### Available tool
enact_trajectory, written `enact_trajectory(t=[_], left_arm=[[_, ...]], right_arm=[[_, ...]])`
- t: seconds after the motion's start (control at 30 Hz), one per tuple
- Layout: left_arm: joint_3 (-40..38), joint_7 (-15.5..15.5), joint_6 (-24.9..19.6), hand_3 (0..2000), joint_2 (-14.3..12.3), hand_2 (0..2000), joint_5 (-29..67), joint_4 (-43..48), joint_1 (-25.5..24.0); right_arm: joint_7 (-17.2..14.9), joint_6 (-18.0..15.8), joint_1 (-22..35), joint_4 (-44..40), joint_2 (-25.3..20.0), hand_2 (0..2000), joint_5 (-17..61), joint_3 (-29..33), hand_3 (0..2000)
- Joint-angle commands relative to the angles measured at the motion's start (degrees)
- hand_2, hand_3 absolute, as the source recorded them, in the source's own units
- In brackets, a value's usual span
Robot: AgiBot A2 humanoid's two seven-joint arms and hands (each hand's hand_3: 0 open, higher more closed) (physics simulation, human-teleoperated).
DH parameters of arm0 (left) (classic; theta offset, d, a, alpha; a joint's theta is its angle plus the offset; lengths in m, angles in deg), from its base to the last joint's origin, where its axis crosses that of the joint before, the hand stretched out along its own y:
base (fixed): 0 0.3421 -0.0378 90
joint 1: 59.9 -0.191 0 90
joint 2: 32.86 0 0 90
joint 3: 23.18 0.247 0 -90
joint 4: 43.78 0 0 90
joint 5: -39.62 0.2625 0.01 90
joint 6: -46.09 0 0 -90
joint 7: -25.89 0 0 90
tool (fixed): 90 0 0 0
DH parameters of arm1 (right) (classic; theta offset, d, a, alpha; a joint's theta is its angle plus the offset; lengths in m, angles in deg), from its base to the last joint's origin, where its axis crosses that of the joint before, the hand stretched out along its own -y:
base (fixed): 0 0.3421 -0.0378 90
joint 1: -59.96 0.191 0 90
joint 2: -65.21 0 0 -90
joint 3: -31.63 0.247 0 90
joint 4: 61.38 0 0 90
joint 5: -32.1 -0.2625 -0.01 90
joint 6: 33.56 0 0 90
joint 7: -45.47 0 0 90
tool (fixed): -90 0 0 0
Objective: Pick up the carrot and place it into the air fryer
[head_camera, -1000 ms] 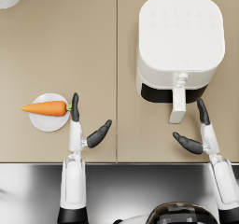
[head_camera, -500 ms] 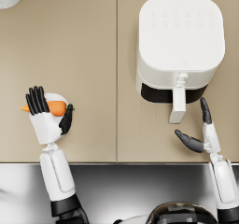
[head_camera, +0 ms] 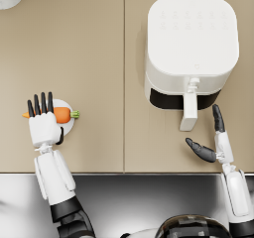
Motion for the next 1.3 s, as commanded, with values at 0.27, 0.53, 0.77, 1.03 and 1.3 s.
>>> enact_trajectory(t=[0.27,0.53,0.77,1.03,1.3], left_arm=[[5.8,0.7,-0.2,0,0.1,0,8.6,-15.5,8.3],[5.3,0.9,0.5,327,0.2,1361,9.2,-23.5,12.0],[6.1,-1.8,12.5,2000,-0.1,2000,9.2,-25.0,12.8],[7.4,-6.2,25.7,2000,-0.9,2000,-0.7,-2.5,4.7],[8.8,-6.5,26.9,2000,-1.6,2000,-20.6,8.7,1.8]], right_arm=[[0.0,0.0,2.0,-0.7,-1.6,0,0.0,0.9,0],[0.0,0.0,2.7,-0.4,-2.7,0,0.0,0.7,0],[0.0,0.0,2.0,-2.9,-3.1,0,0.0,0.4,0],[0.0,0.0,1.9,-7.3,-3.9,0,0.0,-0.3,0],[0.0,0.0,1.8,-15.5,-4.6,0,0.0,-1.8,0]])
